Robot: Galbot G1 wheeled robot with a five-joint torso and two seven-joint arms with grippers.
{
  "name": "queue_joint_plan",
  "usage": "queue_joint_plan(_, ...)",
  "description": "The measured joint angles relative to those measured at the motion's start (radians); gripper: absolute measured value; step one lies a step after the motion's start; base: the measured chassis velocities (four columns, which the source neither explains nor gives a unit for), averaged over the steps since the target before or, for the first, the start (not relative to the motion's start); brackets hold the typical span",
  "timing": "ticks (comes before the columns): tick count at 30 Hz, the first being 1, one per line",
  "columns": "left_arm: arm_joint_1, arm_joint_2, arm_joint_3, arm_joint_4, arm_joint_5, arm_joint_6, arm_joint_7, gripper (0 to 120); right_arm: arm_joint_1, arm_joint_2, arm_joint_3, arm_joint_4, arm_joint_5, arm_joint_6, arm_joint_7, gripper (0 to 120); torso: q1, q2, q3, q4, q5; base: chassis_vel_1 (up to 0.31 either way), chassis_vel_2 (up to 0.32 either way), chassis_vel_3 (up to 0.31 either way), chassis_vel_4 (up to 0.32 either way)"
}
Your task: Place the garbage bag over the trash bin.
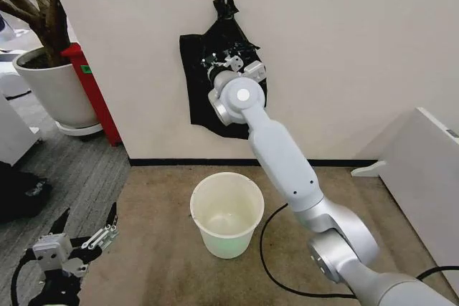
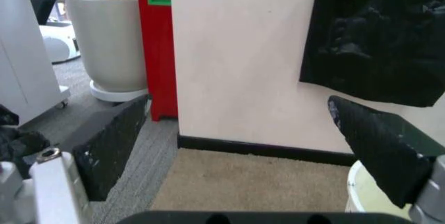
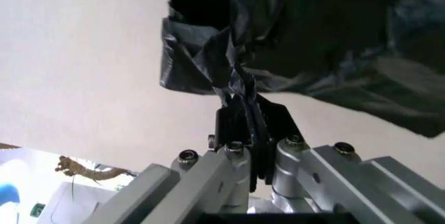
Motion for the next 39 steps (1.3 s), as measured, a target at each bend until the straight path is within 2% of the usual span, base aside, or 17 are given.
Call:
queue_joint_plan(8,-0.001,0.000,0.001,0.000,0.000,-0.001,0.001,100,-0.104,-0.073,0.003,0.079,0.027,0.008,0.031,0,0.000,0.000,0.000,-0.0001,0.0003,0.000,0.000,0.000,0.000)
queue_joint_plan(22,-0.018,0.001,0.022,0.000,0.003,-0.008,0.003,100,-0.316,-0.247,0.006,0.287,0.109,0.024,0.132,0,0.000,0.000,0.000,-0.0001,0.0002,0.000,0.000,0.000,0.000)
queue_joint_plan(39,-0.026,0.004,0.032,0.000,0.005,-0.008,0.004,100,-0.577,-0.315,-0.017,0.435,0.079,0.010,0.133,0,0.000,0.000,0.000,-0.0001,0.0001,0.000,0.000,0.000,0.000)
